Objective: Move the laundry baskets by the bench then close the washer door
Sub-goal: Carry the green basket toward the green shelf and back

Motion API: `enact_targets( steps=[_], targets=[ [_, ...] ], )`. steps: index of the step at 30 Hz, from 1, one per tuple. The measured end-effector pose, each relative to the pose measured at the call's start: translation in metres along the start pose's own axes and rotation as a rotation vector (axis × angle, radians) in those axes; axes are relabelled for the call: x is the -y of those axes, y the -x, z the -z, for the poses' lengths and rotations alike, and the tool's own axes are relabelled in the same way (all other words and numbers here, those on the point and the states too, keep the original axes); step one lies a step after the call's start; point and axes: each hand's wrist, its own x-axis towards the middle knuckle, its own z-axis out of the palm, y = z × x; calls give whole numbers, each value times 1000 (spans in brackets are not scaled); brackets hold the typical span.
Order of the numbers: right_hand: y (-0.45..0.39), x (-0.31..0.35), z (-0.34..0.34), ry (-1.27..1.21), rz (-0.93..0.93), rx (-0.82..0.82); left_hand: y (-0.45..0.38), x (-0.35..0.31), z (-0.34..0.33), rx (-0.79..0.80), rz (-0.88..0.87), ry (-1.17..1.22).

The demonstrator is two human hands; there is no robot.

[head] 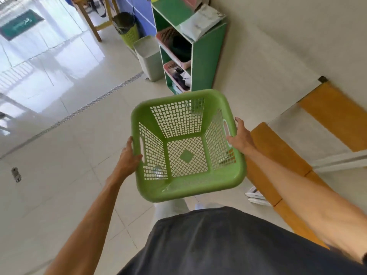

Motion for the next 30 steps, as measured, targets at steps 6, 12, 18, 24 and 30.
enact_targets(
  steps=[6,12,18,24,30],
  targets=[
    [-63,-1,3,-67,-400,110,-143,-57,23,305,-101,-233],
    [-107,-10,16,-142,-594,134,-256,-132,38,478,-398,-424],
    [-145,-53,12,-290,-792,61,-355,-184,-18,558,-473,-492],
    [-177,-111,-36,-335,-929,42,-445,-216,-116,509,-143,-597],
    [-227,-150,-66,-524,-1073,-12,-529,-233,-183,590,-131,-605]
  ],
)
